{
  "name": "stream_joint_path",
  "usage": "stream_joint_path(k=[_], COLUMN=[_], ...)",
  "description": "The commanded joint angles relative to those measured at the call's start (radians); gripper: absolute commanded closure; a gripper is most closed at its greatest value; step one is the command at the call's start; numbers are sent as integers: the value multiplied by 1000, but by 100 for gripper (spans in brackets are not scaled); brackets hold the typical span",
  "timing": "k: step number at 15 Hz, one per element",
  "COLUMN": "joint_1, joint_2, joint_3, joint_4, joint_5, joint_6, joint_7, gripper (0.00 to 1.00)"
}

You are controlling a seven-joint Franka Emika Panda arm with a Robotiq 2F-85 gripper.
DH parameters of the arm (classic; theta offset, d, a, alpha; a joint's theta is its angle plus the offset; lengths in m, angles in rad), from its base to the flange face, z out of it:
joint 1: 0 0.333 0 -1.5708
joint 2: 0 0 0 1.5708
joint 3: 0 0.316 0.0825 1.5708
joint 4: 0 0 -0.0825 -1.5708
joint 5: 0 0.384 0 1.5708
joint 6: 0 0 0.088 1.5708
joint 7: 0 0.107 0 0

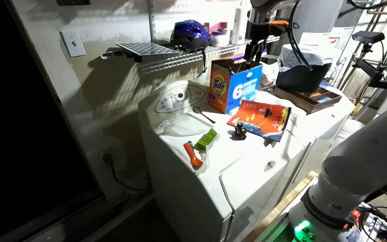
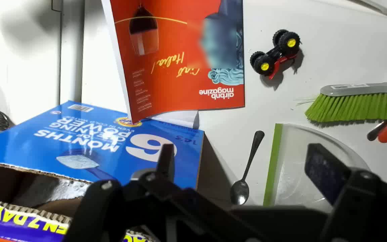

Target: Place the car upright.

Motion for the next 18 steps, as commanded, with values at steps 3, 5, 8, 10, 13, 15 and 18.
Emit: stream_joint_path(k=[3,5,8,10,13,15,18], joint_1=[-5,-5,-5,-5,-5,1,22], joint_2=[1,1,1,1,1,4,14], joint_3=[4,4,4,4,4,16,64], joint_4=[3,3,3,3,3,-4,-34], joint_5=[2,2,2,2,2,-14,-50], joint_6=[-2,-2,-2,-2,-2,-4,-39], joint_7=[-1,-1,-1,-1,-1,-1,14], gripper=[0,0,0,0,0,0,0])
